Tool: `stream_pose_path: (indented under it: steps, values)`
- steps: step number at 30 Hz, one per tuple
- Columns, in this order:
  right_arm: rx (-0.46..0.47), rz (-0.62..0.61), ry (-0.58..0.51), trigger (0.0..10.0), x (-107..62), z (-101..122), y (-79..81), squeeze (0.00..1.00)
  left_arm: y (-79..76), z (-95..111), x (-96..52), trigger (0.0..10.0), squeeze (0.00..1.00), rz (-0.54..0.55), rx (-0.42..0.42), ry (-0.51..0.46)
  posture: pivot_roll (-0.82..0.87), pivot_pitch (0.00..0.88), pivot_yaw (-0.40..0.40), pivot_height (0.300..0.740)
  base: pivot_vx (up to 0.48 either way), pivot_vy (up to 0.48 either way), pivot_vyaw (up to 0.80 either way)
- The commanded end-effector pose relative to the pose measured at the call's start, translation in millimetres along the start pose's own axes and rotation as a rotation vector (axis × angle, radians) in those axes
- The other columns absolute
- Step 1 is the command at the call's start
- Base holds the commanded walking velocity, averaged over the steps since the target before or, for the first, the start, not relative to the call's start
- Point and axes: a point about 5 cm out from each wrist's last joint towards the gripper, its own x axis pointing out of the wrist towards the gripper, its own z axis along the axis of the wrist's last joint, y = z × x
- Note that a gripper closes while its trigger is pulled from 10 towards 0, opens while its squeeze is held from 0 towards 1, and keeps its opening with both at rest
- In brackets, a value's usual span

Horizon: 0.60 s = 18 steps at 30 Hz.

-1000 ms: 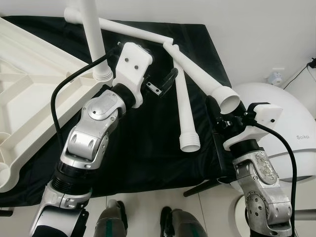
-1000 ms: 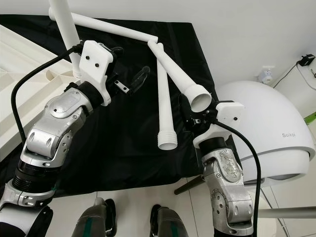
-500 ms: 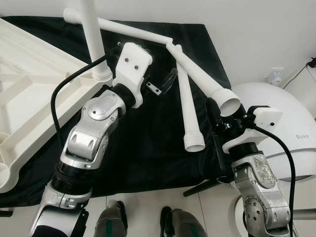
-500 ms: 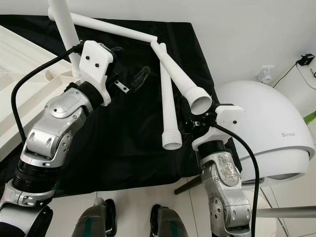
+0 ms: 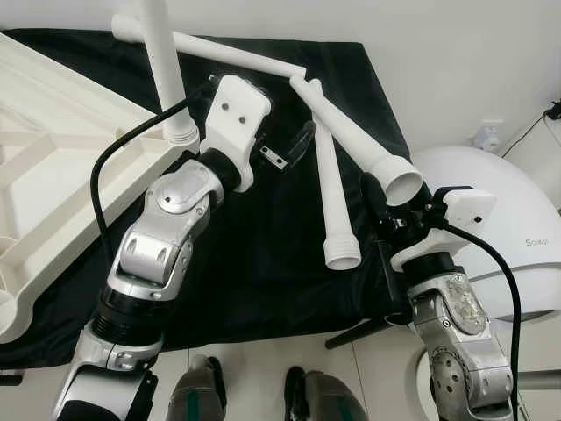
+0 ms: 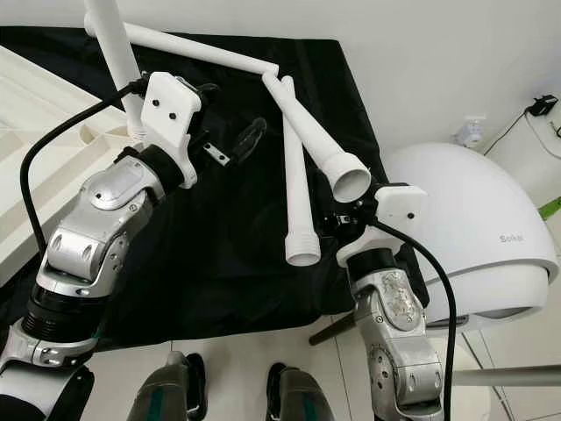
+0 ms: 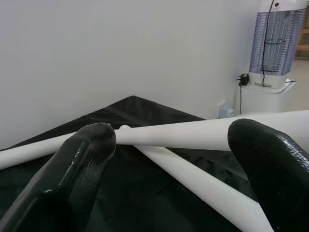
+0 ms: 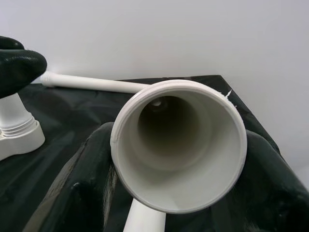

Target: Building children table

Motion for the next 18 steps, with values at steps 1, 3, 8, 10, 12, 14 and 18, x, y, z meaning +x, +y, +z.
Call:
stream_pose_path:
  steps: [1,3,8,10,12,14,18]
  values:
    - [-0.026,0.026,-0.063,10.0,0.6,11.7,3.2,0.00,-4.3,0.3,1.1,10.0,0.00,-0.030,-0.001,-0.001,-0.03,0.167,-0.043,0.740,0.000,0.000,0.00]
    - [-0.035,0.032,-0.084,10.0,2.7,15.4,3.7,0.00,-4.7,0.5,1.5,10.0,0.00,-0.031,-0.002,-0.003,-0.03,0.165,-0.043,0.740,0.000,0.000,0.00]
    - [-0.044,0.039,-0.123,10.0,6.4,22.3,4.5,0.00,-5.2,0.6,1.5,10.0,0.00,-0.031,-0.002,-0.004,-0.03,0.162,-0.043,0.740,0.000,0.000,0.00]
    - [-0.044,0.042,-0.129,10.0,6.9,23.6,4.8,0.00,-5.4,0.7,1.4,10.0,0.00,-0.031,-0.002,-0.004,-0.02,0.163,-0.043,0.740,0.000,0.000,0.00]
    - [-0.045,0.045,-0.134,10.0,7.9,24.6,5.1,0.00,-5.4,0.7,1.6,10.0,0.00,-0.030,-0.006,-0.005,-0.03,0.161,-0.043,0.740,0.000,0.000,0.00]
    - [-0.039,0.041,-0.133,10.0,9.8,24.2,4.2,0.00,-6.0,0.4,1.9,10.0,0.00,-0.031,-0.006,-0.004,-0.03,0.160,-0.043,0.740,0.000,0.000,0.00]
    - [-0.036,0.037,-0.130,10.0,14.1,22.6,3.0,0.00,-6.2,0.3,2.1,10.0,0.00,-0.032,-0.007,-0.004,-0.03,0.159,-0.042,0.740,0.000,0.000,0.00]
